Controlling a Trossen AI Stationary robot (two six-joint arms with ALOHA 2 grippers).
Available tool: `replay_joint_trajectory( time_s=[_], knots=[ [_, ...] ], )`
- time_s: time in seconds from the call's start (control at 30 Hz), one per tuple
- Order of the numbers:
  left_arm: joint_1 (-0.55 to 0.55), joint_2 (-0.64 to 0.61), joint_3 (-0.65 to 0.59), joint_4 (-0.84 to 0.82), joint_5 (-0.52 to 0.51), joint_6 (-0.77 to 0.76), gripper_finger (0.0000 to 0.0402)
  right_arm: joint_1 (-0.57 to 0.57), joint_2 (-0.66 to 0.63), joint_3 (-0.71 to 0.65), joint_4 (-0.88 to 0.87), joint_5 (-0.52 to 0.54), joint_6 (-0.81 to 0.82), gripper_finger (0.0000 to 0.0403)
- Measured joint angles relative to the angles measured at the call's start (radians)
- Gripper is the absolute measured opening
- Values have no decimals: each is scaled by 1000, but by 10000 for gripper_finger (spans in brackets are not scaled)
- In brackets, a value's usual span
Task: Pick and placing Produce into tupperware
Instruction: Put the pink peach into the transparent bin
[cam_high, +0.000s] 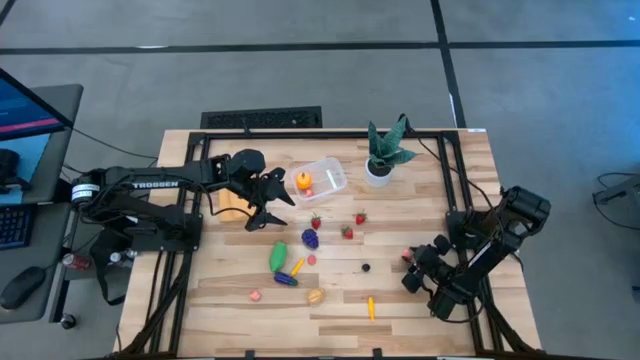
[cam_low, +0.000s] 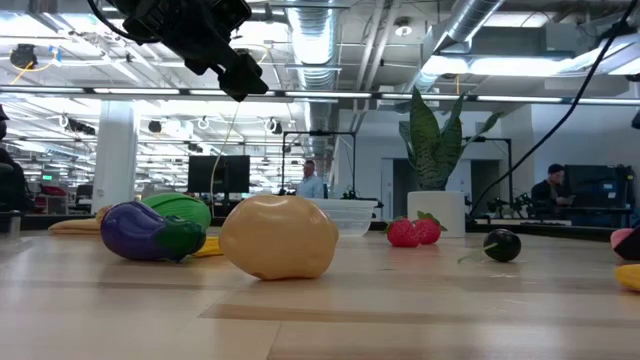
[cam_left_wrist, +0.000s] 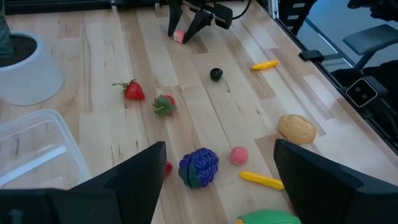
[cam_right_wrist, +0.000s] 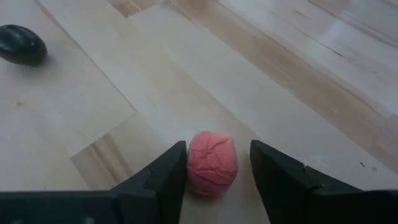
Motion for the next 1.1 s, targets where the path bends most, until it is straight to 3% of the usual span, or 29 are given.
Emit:
replay_joint_trajectory(
  time_s=[0.3, 0.87, 1.1],
  knots=[
    [0, 0, 0, 0, 0, 0, 288, 0, 0, 0, 8, 0, -12, 110],
    [0, 0, 0, 0, 0, 0, 288, 0, 0, 0, 19, 6, -36, 109],
    [0, 0, 0, 0, 0, 0, 288, 0, 0, 0, 24, 79, -38, 109]
  ],
)
